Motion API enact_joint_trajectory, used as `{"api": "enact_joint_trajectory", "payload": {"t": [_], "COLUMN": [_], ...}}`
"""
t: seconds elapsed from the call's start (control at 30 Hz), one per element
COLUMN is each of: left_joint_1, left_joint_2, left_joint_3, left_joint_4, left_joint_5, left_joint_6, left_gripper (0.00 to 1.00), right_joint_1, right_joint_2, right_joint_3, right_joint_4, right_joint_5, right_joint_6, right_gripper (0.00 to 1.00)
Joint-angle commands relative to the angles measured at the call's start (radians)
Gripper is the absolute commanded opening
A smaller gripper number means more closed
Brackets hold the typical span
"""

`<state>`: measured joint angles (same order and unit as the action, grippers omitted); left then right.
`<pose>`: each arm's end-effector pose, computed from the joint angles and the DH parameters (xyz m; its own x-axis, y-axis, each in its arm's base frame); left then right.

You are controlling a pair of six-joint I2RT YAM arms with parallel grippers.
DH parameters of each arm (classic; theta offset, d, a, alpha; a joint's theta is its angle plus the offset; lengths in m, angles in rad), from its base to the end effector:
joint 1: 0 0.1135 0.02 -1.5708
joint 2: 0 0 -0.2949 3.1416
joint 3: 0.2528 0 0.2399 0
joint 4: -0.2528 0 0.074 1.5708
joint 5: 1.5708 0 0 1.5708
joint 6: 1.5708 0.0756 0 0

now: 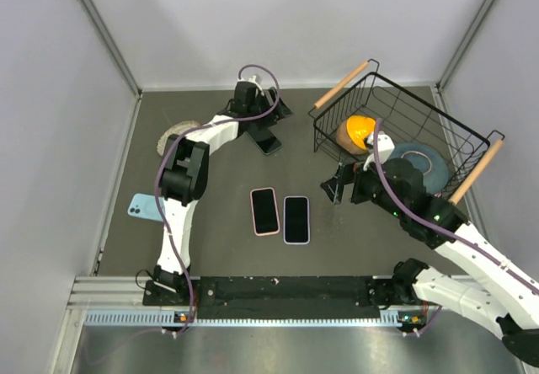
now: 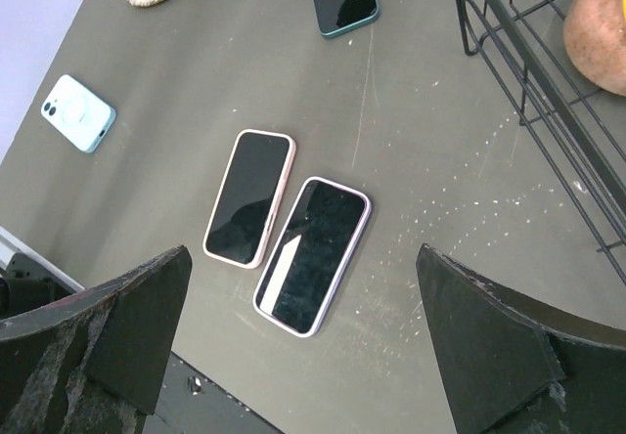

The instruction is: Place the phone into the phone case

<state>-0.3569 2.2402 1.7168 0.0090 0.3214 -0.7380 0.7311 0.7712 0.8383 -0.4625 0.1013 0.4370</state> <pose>0.5173 -0.2184 0.2089 -0.7375 -0.4063 -0.5395 0.1257 0.7023 -0.7007 0.1346 0.1105 0.3370 -0.5115 0.1068 -0.8526 -0.4175 0.8363 0.3553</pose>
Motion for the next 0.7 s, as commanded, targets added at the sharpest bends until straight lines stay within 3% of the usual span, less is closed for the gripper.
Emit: {"api": "enact_joint_trajectory", "payload": {"t": [0.0, 0.4, 0.67], "left_joint_1": [-0.007, -0.017, -0.022], "left_joint_2": [0.058, 0.055, -0.014], "left_joint_3": [0.11, 0.076, -0.025], "left_joint_4": [-0.036, -0.155, -0.19], "left_joint_5": [0.015, -0.031, -0.096], "left_joint_6": [-0.021, -0.002, 0.078], "left_gripper": [0.82, 0.8, 0.8], "right_joint_1": [0.008, 0.008, 0.008], "right_joint_2": [-0.039, -0.038, -0.09], "right_joint_3": [0.064, 0.087, 0.073], "right_joint_4": [-0.031, -0.056, -0.07], "right_joint_5": [0.023, -0.008, -0.003], "right_joint_6": [-0.004, 0.003, 0.037], "right_gripper": [0.99, 0.99, 0.99]}}
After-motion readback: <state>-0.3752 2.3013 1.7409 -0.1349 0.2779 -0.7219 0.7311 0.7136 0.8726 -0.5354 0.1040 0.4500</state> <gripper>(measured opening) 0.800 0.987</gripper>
